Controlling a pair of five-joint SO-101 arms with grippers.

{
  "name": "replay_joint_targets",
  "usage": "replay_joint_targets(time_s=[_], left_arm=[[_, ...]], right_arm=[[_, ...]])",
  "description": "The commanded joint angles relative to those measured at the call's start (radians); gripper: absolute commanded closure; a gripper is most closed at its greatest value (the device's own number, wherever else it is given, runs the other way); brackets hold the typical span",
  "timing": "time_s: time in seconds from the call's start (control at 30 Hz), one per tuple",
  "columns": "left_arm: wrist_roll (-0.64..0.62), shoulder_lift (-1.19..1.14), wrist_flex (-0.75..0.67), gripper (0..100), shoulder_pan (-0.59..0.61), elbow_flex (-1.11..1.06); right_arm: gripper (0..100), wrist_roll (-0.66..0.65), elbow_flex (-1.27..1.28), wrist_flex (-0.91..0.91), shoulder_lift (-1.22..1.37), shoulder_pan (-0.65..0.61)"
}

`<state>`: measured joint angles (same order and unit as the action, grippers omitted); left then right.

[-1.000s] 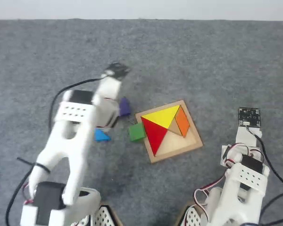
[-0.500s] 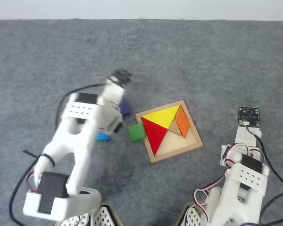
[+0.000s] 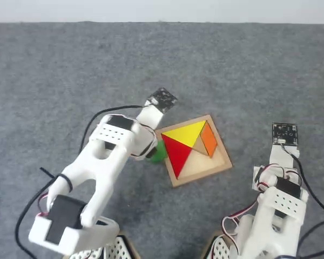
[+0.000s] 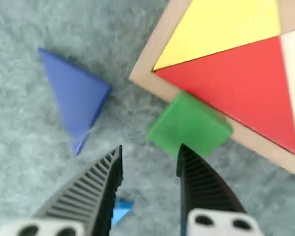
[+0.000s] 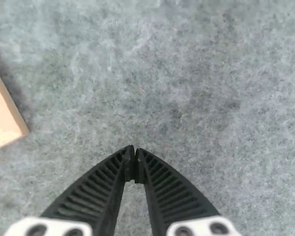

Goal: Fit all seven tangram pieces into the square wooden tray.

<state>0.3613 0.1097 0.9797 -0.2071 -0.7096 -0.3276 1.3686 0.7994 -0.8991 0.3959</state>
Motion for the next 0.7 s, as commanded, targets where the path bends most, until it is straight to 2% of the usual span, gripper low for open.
replay_joint_targets(time_s=[0.0,0.13,0.27,0.67], left_arm=[[-0.058,-0.002,-0.029,82,-0.095,0.01],[-0.084,-0.087,-0.029,82,-0.169,0.054],[-0.097,-0.203,-0.023,82,-0.189,0.13],[-0.097,-0.189,-0.023,82,-0.27,0.157]], right_arm=[[99.0,0.005,-0.032,-0.008,-0.028,-0.01],[99.0,0.003,-0.032,-0.008,-0.028,-0.01],[99.0,0.003,-0.032,-0.008,-0.028,-0.01],[99.0,0.008,-0.034,-0.012,-0.028,-0.01]])
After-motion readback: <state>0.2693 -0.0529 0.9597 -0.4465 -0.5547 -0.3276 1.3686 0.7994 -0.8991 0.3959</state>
